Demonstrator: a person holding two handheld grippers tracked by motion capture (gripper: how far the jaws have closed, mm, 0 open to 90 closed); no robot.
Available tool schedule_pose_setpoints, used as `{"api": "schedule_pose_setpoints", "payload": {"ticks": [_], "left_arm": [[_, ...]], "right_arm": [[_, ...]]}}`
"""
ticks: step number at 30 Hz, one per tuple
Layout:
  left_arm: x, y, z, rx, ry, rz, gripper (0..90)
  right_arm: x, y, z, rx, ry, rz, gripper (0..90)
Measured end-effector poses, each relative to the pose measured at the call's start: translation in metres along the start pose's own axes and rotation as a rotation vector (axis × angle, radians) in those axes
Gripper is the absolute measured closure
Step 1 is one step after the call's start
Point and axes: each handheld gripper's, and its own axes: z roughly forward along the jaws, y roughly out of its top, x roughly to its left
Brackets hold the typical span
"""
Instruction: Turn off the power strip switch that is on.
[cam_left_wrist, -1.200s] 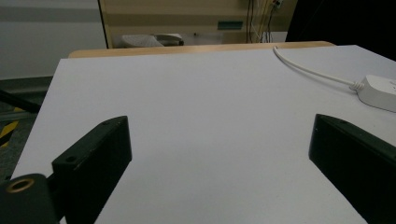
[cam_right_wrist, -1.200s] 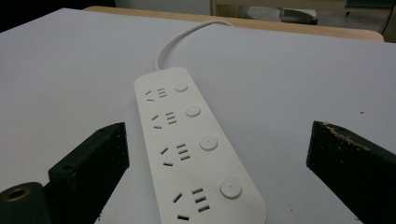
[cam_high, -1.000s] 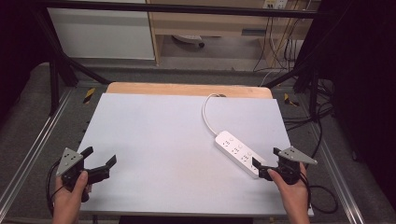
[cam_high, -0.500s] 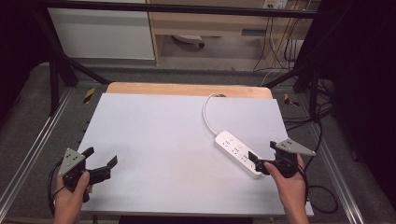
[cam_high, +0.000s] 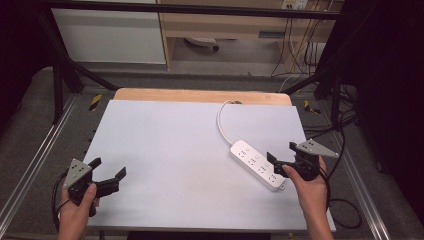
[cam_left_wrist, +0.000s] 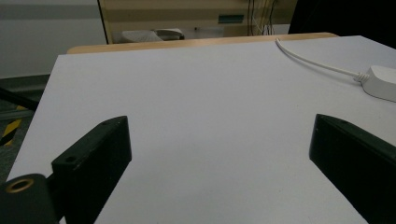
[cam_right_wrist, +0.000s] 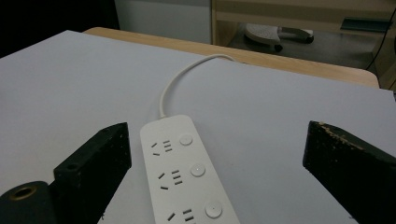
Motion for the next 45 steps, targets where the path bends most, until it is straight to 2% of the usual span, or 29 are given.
{"api": "schedule_pose_setpoints", "payload": {"ticks": [5,8,13,20,22,29,32,40,45], "left_arm": [[-0.001,0.001,-0.002,-0.006,0.015,0.001,5.3],[0.0,0.001,-0.002,-0.004,0.015,0.0,5.4],[-0.001,0.0,0.0,0.003,0.008,-0.003,5.3],[-0.003,0.0,0.002,0.018,0.004,0.005,4.9],[-0.003,0.0,0.002,0.022,0.002,0.007,4.9],[-0.003,-0.001,0.002,0.021,0.002,0.005,4.9],[-0.004,0.0,0.001,0.017,-0.003,0.012,4.8],[-0.006,-0.001,0.003,0.024,-0.011,0.018,4.3],[-0.006,-0.001,0.002,0.021,-0.009,0.017,4.3]], "right_arm": [[0.002,0.0,0.003,-0.001,0.02,-0.004,12.3],[0.005,0.0,0.005,0.008,0.033,-0.007,11.0],[0.005,0.006,0.008,-0.014,0.047,-0.003,6.4],[0.006,0.011,0.014,-0.02,0.065,-0.011,6.1],[0.009,0.014,0.017,-0.029,0.077,0.001,5.3],[0.012,0.016,0.027,-0.058,0.052,-0.016,10.2],[0.012,0.015,0.035,-0.067,0.042,-0.009,9.5],[0.011,0.011,0.048,-0.052,0.04,-0.03,9.8],[0.01,0.007,0.054,-0.034,0.048,-0.015,9.5]]}}
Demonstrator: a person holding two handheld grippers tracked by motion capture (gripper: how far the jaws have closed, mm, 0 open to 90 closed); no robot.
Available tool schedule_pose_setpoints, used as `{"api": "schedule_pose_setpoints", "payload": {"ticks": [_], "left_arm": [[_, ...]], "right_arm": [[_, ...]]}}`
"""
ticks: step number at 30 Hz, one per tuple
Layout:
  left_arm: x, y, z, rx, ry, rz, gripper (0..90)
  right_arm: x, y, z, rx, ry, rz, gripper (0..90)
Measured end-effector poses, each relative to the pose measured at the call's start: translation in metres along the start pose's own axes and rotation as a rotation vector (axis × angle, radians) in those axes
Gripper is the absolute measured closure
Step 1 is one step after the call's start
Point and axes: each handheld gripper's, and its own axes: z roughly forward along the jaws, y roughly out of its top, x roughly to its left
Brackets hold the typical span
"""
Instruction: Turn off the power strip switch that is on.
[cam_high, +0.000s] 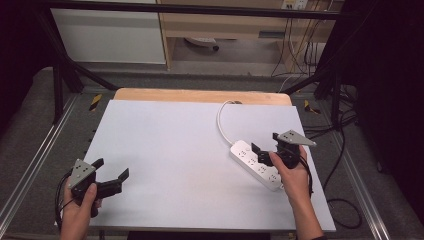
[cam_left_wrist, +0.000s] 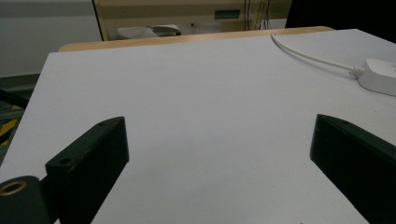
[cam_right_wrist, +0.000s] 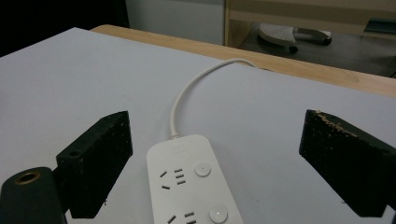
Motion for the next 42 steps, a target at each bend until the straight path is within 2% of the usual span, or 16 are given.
{"api": "schedule_pose_setpoints", "payload": {"ticks": [3,9,11,12,13,17,18,19,22,29,37,42], "left_arm": [[0.0,0.0,0.001,0.004,-0.002,0.001,4.3],[-0.001,0.0,0.001,0.008,-0.002,0.004,4.3],[-0.001,-0.001,0.001,0.01,-0.001,0.004,4.3],[-0.001,-0.001,0.001,0.009,-0.001,0.004,4.3],[0.0,-0.001,0.001,0.009,0.001,0.003,4.3],[0.0,-0.001,0.002,0.014,0.0,0.006,4.3],[0.0,-0.001,0.002,0.015,0.0,0.007,4.3],[-0.001,-0.001,0.002,0.013,0.0,0.005,4.3],[-0.001,-0.001,0.002,0.015,0.0,0.005,4.3],[-0.001,-0.001,0.003,0.014,-0.002,0.009,4.3],[-0.001,-0.001,0.003,0.011,-0.001,0.009,4.3],[-0.001,0.0,0.002,0.013,-0.003,0.012,4.3]], "right_arm": [[-0.002,-0.003,0.004,0.02,0.002,0.008,8.8],[-0.004,-0.006,0.009,0.028,0.006,0.011,10.7],[-0.004,-0.006,0.01,0.026,-0.001,0.008,17.3],[-0.004,-0.007,0.012,0.025,-0.003,-0.001,23.4],[-0.004,-0.007,0.012,0.025,-0.003,-0.001,23.4],[0.0,-0.008,0.014,0.027,-0.001,-0.024,36.1],[0.001,-0.007,0.015,0.027,0.002,-0.028,42.7],[0.001,-0.007,0.015,0.027,0.002,-0.028,42.7],[0.003,-0.009,0.017,0.024,0.021,-0.031,51.9],[0.008,-0.012,0.019,0.02,0.029,-0.062,72.4],[0.01,-0.016,0.021,0.041,0.049,-0.096,83.0],[0.011,-0.019,0.022,0.042,0.034,-0.119,85.7]]}}
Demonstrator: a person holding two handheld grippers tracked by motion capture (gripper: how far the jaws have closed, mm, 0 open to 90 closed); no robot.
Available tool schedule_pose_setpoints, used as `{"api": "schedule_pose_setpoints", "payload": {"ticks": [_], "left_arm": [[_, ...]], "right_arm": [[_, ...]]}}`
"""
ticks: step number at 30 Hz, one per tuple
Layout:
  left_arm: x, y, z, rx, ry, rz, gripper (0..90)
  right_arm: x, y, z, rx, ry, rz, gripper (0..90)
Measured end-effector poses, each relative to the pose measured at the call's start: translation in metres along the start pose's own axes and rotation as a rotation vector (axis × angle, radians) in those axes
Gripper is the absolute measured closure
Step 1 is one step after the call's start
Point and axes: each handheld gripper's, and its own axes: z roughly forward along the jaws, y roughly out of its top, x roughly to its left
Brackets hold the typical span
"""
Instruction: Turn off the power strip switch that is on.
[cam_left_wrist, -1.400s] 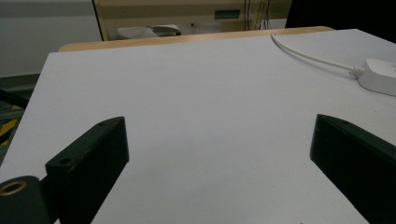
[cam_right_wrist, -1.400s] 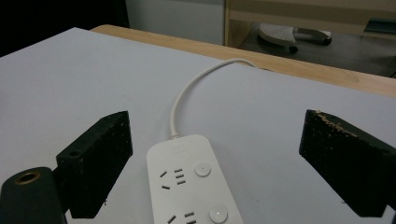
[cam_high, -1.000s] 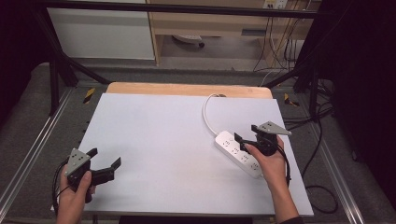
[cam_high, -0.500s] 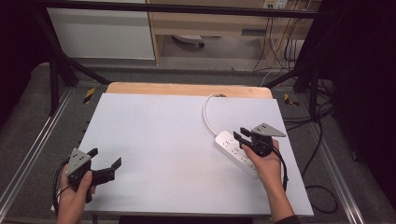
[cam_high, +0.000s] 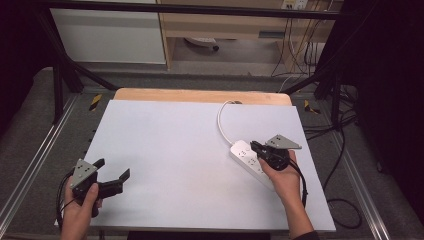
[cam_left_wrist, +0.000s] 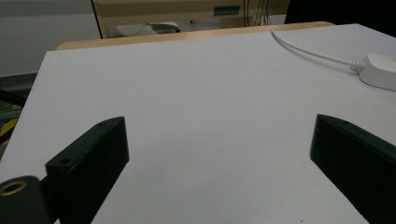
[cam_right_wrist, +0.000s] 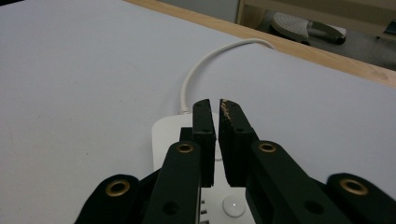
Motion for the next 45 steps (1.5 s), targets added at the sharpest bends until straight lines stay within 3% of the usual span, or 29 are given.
{"api": "schedule_pose_setpoints", "payload": {"ticks": [7,12,36,45], "left_arm": [[0.0,0.0,0.0,-0.001,0.0,-0.001,4.3],[0.0,0.0,0.0,0.002,-0.001,0.003,4.3],[0.0,0.0,0.0,0.006,-0.004,0.001,4.3],[0.0,0.0,0.001,0.006,-0.003,-0.003,4.3]], "right_arm": [[-0.004,-0.008,0.002,0.025,-0.005,0.013,90.0],[-0.003,-0.01,0.004,0.03,0.008,-0.014,90.0],[-0.007,-0.018,0.005,0.071,-0.013,-0.016,90.0],[-0.011,-0.022,0.005,0.119,-0.036,0.017,90.0]]}}
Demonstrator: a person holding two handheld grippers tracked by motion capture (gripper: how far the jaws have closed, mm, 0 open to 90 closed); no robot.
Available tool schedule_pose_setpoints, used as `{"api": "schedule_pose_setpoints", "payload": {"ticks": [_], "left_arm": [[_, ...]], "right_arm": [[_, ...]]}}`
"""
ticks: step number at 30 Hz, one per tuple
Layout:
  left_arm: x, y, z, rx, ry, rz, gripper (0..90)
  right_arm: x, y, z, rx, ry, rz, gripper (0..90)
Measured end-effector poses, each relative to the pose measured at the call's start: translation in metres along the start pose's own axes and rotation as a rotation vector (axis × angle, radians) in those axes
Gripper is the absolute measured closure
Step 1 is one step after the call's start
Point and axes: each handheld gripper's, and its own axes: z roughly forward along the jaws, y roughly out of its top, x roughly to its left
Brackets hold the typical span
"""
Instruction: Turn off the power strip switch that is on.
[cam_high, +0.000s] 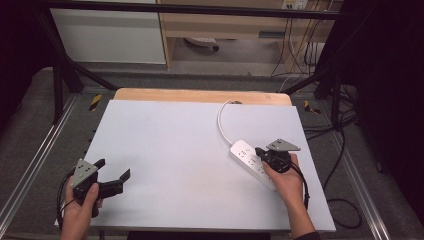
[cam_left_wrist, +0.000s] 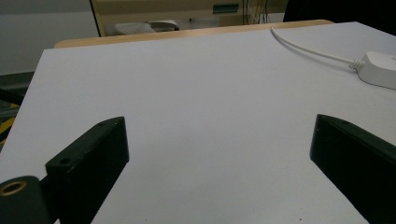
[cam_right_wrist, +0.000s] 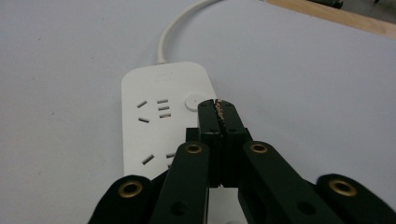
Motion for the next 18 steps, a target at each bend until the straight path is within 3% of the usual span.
{"api": "schedule_pose_setpoints", "payload": {"ticks": [18], "left_arm": [[0.0002,-0.0002,0.0001,0.002,0.0,0.001,4.3]], "right_arm": [[-0.0037,0.0004,0.0043,0.082,0.008,0.079,90.0]]}}
